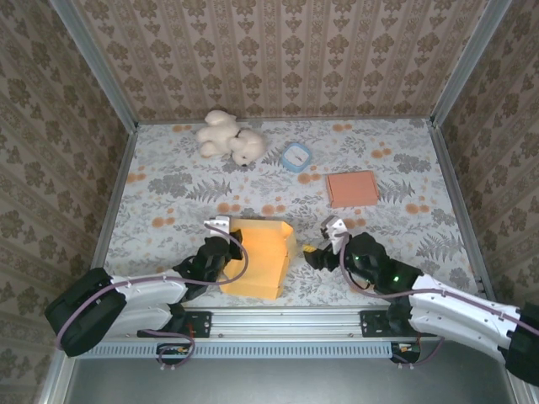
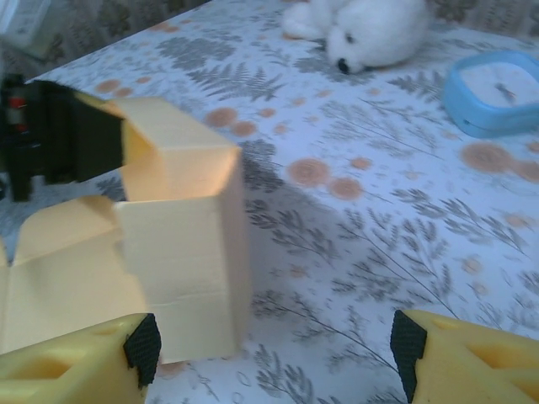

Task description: Fold the paper box

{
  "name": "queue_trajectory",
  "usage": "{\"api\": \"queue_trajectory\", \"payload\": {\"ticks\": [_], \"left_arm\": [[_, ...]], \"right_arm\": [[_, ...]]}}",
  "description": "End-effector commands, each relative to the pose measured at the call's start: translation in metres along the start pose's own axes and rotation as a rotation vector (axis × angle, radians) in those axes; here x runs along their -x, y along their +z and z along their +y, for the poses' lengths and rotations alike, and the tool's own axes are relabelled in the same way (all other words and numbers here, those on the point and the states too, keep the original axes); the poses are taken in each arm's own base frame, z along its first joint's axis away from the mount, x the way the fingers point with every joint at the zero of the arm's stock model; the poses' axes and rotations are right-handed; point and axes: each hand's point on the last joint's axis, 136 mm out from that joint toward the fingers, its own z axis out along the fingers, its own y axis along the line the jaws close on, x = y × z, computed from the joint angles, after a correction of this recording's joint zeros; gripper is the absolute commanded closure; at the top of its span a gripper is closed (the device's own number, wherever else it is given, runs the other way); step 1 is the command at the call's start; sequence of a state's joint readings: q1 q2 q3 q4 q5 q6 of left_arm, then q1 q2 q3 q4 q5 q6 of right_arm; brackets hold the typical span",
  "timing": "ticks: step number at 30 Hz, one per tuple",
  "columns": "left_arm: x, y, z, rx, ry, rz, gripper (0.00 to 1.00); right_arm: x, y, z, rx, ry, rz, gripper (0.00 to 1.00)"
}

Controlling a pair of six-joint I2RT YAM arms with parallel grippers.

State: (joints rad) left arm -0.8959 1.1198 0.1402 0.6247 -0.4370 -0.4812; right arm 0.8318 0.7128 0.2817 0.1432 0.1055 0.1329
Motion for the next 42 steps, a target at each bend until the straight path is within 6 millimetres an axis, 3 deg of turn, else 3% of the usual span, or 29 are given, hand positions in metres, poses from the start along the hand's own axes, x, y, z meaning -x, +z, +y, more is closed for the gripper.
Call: {"api": "queue_trajectory", "payload": {"ticks": [1,12,23,33,42], "left_arm": [[0.002,0.001,-0.016,-0.076,0.037,0.009,0.92],[0.002,0.003,-0.026,-0.127,0.032,0.016,0.92],[-0.002,0.008,-0.034,-0.152,0.039,0.034,0.93],[-0.006,0.013,-0.043,-0.165,0.052,0.048,0.93],[-0.007,0.014,-0.044,-0.155,0.057,0.054,0.93]], "right_arm": [[-0.001,-0.002,0.006,0.071,0.050,-0.001,0.26],[-0.021,0.030,0.030,0.193,0.057,0.108,0.29],[-0.016,0.043,0.037,0.206,0.046,0.121,0.33],[-0.023,0.058,0.029,0.073,0.008,0.146,0.42],[-0.014,0.060,0.021,-0.068,-0.050,0.114,0.50]]}}
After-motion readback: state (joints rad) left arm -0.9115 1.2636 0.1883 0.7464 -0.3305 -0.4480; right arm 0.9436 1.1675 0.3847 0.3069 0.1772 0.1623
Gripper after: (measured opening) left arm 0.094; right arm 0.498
